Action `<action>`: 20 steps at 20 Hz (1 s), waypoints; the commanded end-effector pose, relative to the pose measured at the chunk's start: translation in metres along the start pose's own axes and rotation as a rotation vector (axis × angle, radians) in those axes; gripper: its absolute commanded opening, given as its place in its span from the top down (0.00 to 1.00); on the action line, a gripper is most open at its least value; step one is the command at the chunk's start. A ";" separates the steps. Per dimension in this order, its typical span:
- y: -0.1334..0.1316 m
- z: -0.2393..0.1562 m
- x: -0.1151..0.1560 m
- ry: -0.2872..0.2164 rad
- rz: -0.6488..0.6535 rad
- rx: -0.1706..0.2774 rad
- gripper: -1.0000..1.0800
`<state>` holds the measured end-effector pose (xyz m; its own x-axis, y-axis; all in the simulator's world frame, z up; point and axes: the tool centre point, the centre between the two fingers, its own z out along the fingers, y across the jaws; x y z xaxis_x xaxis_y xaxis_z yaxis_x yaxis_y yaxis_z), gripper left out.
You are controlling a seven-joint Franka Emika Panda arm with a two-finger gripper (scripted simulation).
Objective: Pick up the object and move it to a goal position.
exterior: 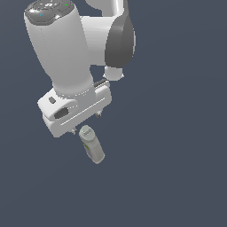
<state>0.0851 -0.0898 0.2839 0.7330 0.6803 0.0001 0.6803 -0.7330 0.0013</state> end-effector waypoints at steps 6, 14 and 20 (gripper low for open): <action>0.005 0.003 0.000 0.000 -0.022 0.001 0.04; 0.005 0.025 0.000 0.000 -0.023 0.001 0.04; 0.005 0.050 0.000 0.000 -0.026 0.001 0.04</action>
<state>0.0880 -0.0933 0.2388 0.7155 0.6986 -0.0007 0.6986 -0.7155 -0.0009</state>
